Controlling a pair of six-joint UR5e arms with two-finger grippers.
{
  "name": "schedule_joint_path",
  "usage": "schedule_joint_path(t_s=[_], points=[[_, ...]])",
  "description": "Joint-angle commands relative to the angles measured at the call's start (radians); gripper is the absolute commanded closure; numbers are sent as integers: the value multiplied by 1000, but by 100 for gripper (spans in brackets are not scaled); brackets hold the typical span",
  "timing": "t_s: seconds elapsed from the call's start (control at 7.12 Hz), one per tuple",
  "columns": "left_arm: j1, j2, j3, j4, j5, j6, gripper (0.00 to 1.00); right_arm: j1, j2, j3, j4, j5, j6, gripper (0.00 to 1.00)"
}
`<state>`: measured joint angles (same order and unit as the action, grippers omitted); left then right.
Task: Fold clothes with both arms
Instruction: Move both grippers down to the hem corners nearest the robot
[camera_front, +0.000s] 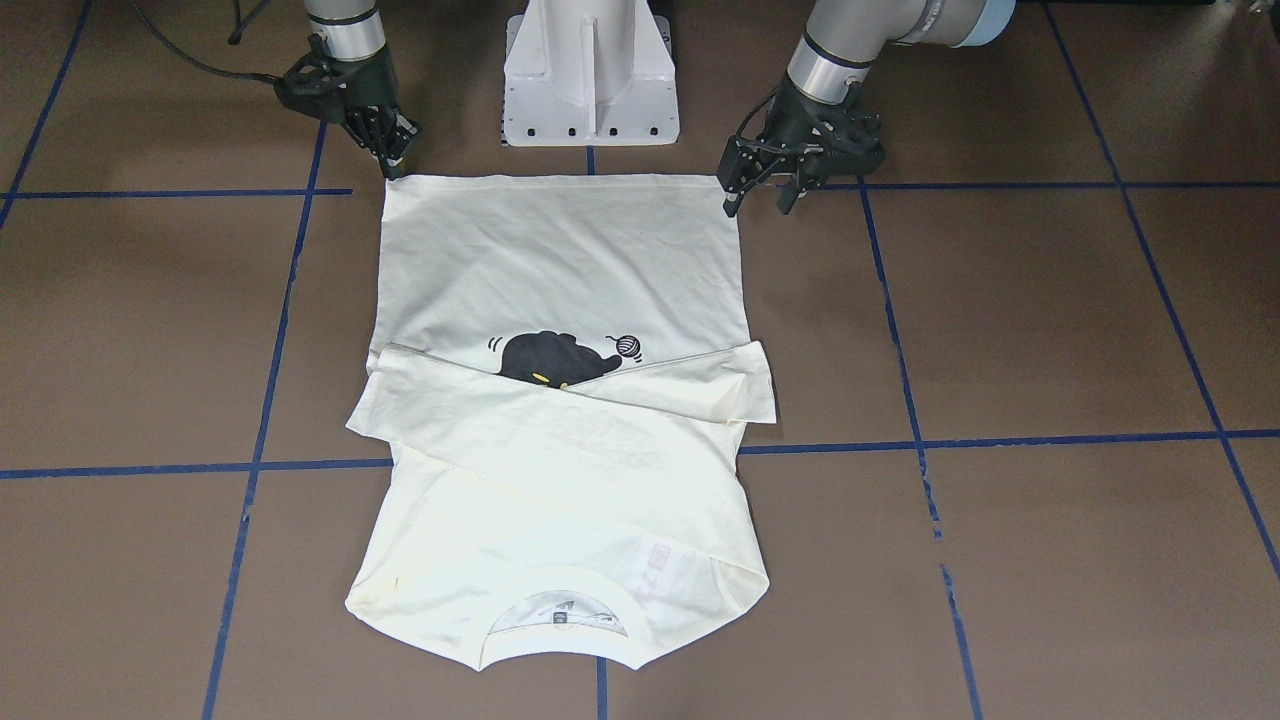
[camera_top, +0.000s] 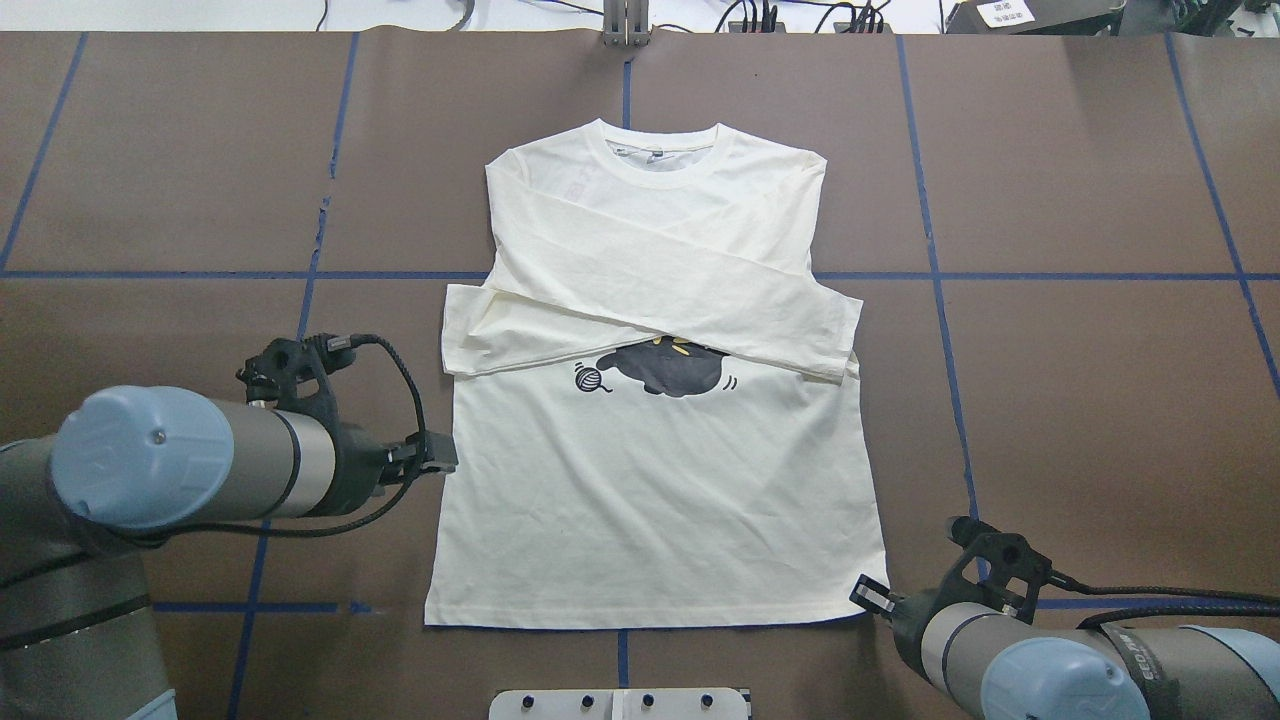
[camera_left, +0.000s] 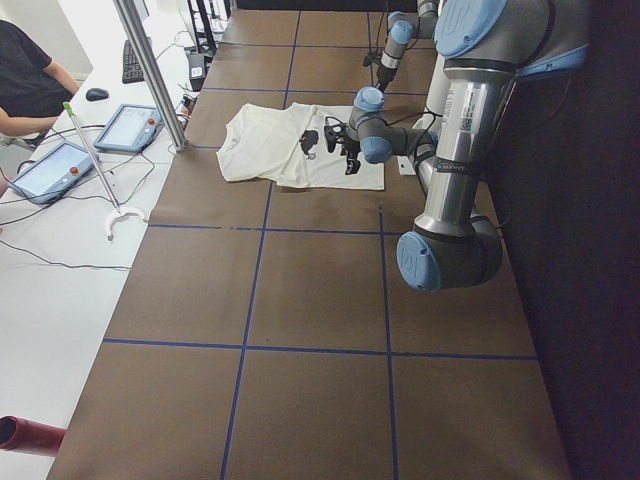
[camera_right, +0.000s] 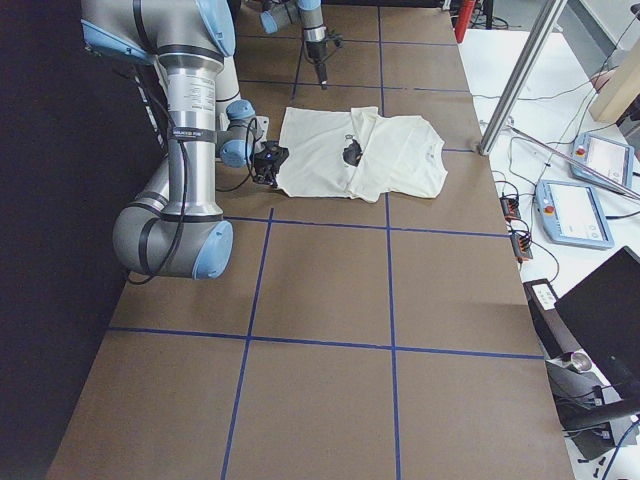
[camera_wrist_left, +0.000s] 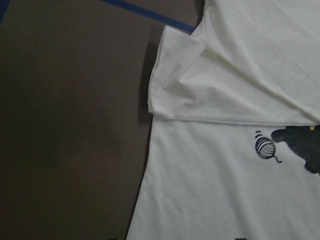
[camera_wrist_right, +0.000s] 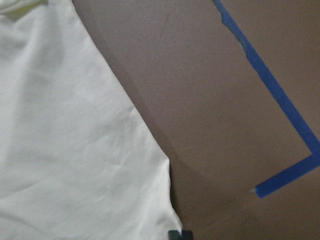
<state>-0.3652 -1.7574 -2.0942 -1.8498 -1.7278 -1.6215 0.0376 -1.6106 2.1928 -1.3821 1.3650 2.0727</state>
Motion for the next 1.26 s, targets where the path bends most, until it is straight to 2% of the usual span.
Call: schedule_joint_path(t_s=[0.0,0.42,0.7,1.12], points=[[102,12,54,11,17,-78,23,1,0,-1,0,-4,1,100],[189,4,71,15,21,-132,30,-1,0,-1,-1,-4,3,100],[193,-8,71,15,21,-132,36,-2,0,-1,0,-3,3,100],[193,-14,91,14,22,-130,37,-1,0,-1,0,-4,3,100]])
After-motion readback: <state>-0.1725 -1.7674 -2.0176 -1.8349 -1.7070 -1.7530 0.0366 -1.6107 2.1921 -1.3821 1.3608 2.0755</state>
